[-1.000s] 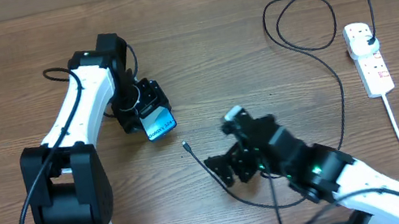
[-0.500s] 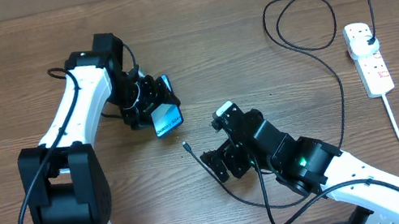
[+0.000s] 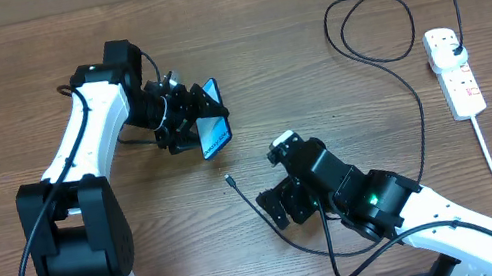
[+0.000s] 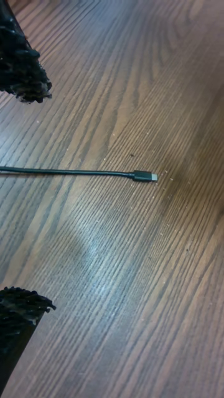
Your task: Plug charger to phone and switch on socket
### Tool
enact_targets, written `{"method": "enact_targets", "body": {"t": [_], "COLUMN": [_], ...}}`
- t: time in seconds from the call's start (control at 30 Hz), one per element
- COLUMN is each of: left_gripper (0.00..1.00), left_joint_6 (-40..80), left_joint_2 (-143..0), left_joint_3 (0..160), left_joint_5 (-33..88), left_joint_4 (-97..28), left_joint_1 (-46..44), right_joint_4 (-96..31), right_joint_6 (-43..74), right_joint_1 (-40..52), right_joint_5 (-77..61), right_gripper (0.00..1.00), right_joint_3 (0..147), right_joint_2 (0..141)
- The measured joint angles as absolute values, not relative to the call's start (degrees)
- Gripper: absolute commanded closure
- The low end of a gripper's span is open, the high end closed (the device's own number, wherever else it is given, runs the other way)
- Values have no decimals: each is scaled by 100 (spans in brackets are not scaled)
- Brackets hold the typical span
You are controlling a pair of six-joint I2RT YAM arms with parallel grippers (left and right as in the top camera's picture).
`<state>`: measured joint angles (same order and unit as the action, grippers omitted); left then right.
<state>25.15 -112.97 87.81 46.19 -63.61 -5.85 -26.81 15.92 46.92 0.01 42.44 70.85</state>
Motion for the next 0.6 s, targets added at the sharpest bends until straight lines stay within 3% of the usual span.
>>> {"method": "enact_targets", "body": {"t": [0.6], "left_gripper": [96], "left_joint_6": [3612], "left_joint_2": [-11297], "left_joint_3": [8781], "left_joint_5": [4799], "left_joint_4": [-6361], "left_joint_1": [-585], "right_joint_4": [-2314], "right_joint_6": [3315], "right_joint_1": [4692], "right_joint_5": [1], "right_gripper": [1], "right_joint_3": [4244], "right_joint_2": [7085]}}
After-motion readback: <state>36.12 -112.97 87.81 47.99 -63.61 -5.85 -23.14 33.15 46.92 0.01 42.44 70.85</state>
